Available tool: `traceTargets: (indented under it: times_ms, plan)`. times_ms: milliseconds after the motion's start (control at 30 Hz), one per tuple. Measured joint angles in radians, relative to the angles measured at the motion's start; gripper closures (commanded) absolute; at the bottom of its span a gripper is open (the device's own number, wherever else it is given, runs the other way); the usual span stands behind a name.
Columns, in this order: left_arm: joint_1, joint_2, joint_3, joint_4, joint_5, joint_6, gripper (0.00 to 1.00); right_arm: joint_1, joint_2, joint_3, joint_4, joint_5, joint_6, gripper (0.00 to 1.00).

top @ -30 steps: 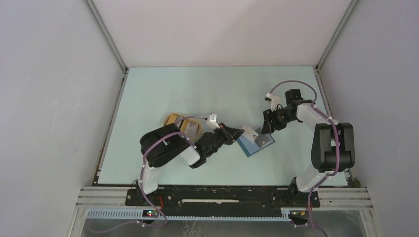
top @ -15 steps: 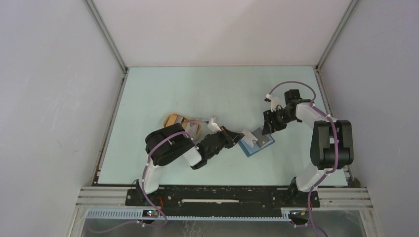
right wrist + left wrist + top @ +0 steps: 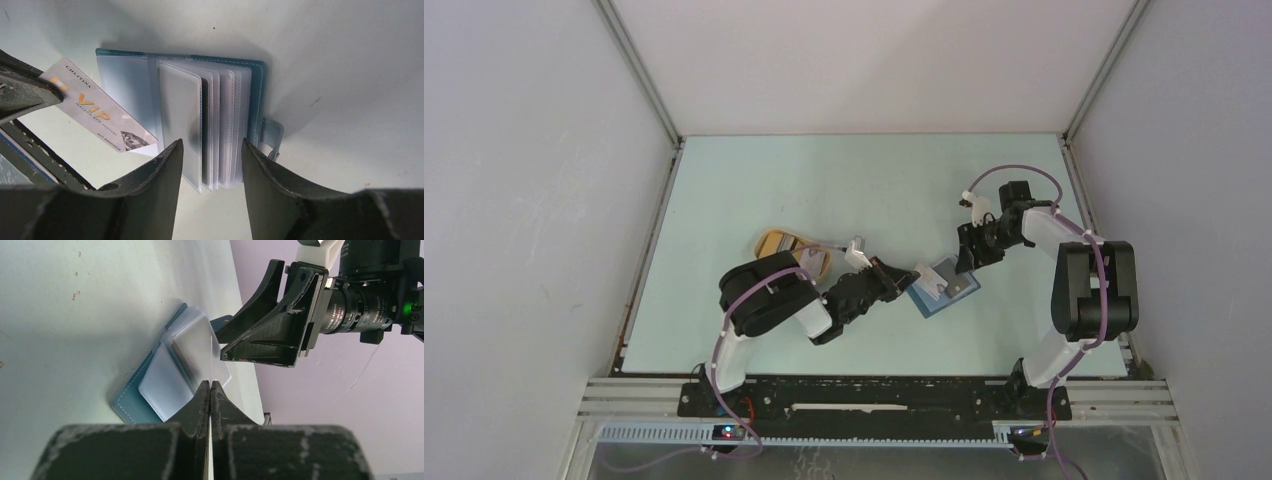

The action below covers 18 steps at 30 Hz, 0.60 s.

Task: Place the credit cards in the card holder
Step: Insert the credit card into the card holder.

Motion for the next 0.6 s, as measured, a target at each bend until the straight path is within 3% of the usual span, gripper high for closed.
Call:
traceTargets:
  times_ms: [600]
  plan:
    - [-0.002, 0.024, -0.014, 0.003, -0.004, -0.018, 1.00, 0.000, 0.009, 0.007, -0.002, 0.001, 0.003, 0.47]
